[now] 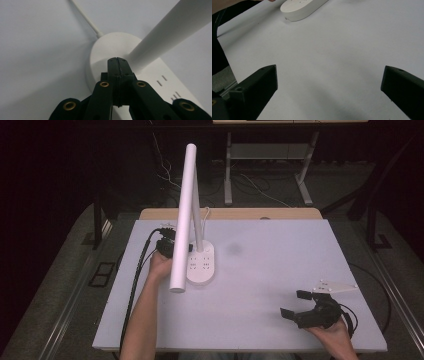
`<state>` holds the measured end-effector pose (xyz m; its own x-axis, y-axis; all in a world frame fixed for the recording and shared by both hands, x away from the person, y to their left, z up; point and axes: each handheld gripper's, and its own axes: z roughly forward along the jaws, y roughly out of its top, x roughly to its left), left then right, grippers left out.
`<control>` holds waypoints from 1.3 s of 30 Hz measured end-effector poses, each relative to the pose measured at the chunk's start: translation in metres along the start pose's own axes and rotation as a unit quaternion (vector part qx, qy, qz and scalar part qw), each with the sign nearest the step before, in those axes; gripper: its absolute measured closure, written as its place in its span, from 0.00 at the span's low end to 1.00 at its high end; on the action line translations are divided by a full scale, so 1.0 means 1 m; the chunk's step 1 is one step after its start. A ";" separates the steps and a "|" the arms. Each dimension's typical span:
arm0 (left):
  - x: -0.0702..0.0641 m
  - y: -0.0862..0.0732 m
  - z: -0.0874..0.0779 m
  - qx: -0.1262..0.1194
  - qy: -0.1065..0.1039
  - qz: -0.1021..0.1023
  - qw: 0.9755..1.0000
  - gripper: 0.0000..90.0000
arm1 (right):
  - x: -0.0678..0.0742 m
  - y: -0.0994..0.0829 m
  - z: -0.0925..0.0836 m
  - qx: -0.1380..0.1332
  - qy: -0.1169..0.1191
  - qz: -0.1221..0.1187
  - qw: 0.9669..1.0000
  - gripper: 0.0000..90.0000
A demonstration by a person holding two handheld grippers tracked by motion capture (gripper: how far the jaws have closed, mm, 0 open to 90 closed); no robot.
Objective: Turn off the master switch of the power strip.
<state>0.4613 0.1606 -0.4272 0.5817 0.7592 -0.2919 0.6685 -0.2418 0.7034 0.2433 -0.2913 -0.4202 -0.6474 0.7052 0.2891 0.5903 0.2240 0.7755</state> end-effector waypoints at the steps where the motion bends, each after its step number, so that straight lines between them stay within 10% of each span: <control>1: 0.000 0.001 0.000 0.003 0.004 0.008 1.000 1.00 | 0.000 0.000 0.000 0.000 -0.001 -0.002 1.000 0.00; 23: -0.004 -0.002 0.005 -0.007 -0.020 -0.034 0.999 1.00 | -0.001 -0.001 -0.003 -0.005 -0.002 0.003 1.000 0.00; 39: 0.012 -0.016 0.007 -0.053 -0.070 -0.107 0.990 1.00 | 0.002 -0.001 -0.003 -0.002 0.001 -0.001 1.000 0.00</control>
<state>0.4606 0.1697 -0.4468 0.4962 0.6928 -0.5233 0.7350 -0.0144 0.6779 0.2398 -0.2927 -0.4190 -0.6494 0.7036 0.2883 0.5869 0.2228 0.7784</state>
